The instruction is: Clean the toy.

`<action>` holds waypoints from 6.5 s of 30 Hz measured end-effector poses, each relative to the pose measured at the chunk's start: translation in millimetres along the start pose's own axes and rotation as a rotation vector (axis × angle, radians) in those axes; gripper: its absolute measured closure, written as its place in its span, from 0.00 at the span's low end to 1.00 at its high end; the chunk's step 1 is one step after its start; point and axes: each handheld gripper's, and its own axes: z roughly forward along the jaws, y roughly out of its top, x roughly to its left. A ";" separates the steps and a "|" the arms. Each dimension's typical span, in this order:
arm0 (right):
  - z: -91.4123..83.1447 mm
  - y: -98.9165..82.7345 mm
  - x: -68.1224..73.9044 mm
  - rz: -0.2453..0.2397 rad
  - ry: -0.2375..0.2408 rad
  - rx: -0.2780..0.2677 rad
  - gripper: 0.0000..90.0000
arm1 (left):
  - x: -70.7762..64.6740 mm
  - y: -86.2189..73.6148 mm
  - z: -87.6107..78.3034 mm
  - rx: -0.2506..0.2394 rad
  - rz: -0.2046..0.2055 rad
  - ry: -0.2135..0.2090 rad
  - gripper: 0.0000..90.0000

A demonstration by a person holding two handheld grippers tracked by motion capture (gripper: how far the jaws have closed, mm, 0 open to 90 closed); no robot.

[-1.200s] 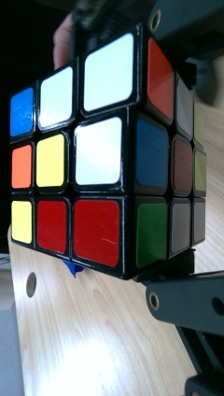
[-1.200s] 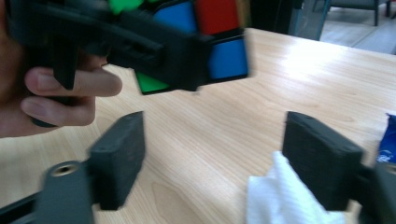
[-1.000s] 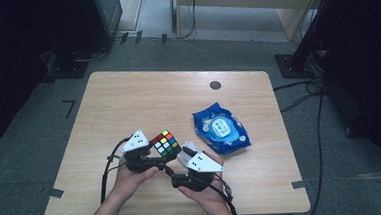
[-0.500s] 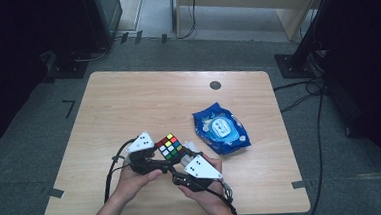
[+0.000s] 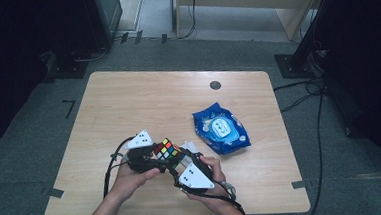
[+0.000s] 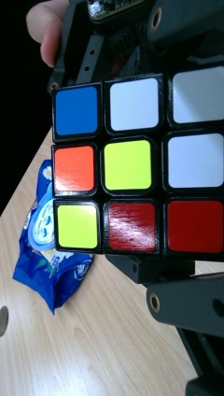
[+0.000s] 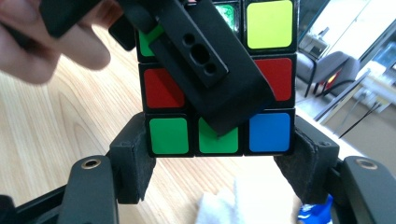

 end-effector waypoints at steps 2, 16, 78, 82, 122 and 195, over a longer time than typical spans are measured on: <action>0.2 -0.5 -1.1 -0.021 0.005 0.004 0.38 | 0.3 -1.0 1.0 -0.001 -0.004 0.004 0.37; 6.2 -23.8 -33.7 0.417 0.066 0.109 0.88 | 2.2 -1.7 -5.9 -0.066 0.018 0.031 0.37; -5.4 -23.6 -57.4 0.510 0.020 0.231 0.99 | -0.8 -14.7 9.0 0.046 0.200 0.147 0.38; -26.8 6.0 -57.9 0.499 0.045 0.067 0.99 | -7.4 -18.7 19.0 0.081 0.235 0.160 0.38; -35.5 29.4 -40.4 0.480 0.115 -0.048 0.98 | -29.0 -14.1 19.7 0.048 0.320 0.153 0.38; -26.0 1.6 -44.0 0.480 0.086 -0.076 1.00 | -14.4 -8.7 8.6 0.022 0.209 0.018 0.37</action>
